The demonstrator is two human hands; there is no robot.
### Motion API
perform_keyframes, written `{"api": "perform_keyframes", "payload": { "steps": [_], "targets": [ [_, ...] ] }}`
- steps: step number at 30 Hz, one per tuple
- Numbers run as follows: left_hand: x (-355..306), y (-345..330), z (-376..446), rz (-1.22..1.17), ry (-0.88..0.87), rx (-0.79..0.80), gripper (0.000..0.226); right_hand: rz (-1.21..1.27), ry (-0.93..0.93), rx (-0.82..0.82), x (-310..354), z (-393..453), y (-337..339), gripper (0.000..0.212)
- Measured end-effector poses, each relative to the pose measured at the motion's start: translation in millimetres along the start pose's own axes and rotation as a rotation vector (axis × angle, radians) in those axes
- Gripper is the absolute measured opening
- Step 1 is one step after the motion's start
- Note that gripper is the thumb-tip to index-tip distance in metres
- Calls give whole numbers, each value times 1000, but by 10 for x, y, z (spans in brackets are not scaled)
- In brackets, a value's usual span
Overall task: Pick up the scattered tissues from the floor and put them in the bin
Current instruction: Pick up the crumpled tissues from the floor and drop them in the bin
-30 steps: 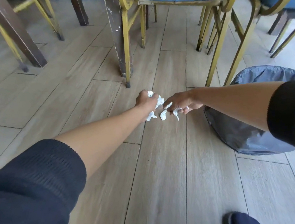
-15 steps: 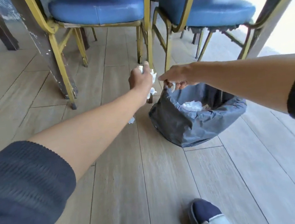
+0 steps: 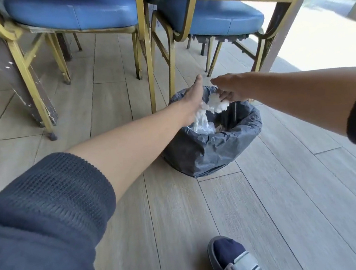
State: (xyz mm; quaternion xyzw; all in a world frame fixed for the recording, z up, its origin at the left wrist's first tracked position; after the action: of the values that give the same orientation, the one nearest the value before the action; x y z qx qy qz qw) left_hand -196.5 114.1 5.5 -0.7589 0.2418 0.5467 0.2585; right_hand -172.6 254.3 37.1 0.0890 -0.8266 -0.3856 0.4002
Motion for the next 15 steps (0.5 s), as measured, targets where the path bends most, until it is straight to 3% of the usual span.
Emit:
{"api": "perform_keyframes", "payload": {
  "steps": [4, 9, 15],
  "targets": [
    [28, 275, 34, 100, -26, -64, 76, 14, -22, 9, 210, 36, -169, 47],
    [65, 832, -52, 24, -177, -309, 44, -50, 72, 52, 547, 57, -478, 44],
    [348, 1720, -339, 101, -127, -576, 35, -172, 260, 162, 1124, -41, -1150, 36]
  ]
}}
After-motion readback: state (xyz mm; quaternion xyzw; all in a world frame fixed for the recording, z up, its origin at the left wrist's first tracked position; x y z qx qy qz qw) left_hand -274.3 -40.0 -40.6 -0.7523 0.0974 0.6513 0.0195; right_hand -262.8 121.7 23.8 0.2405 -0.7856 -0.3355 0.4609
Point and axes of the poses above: each hand's wrist, its own z-axis towards the middle knuckle, its own y-axis out of the back of the hand, x = y × z, the point moved 3 cm from there along z, towards the middle knuckle, and after that the axes turned 4 degrees about -y, right-handed, at the moved point
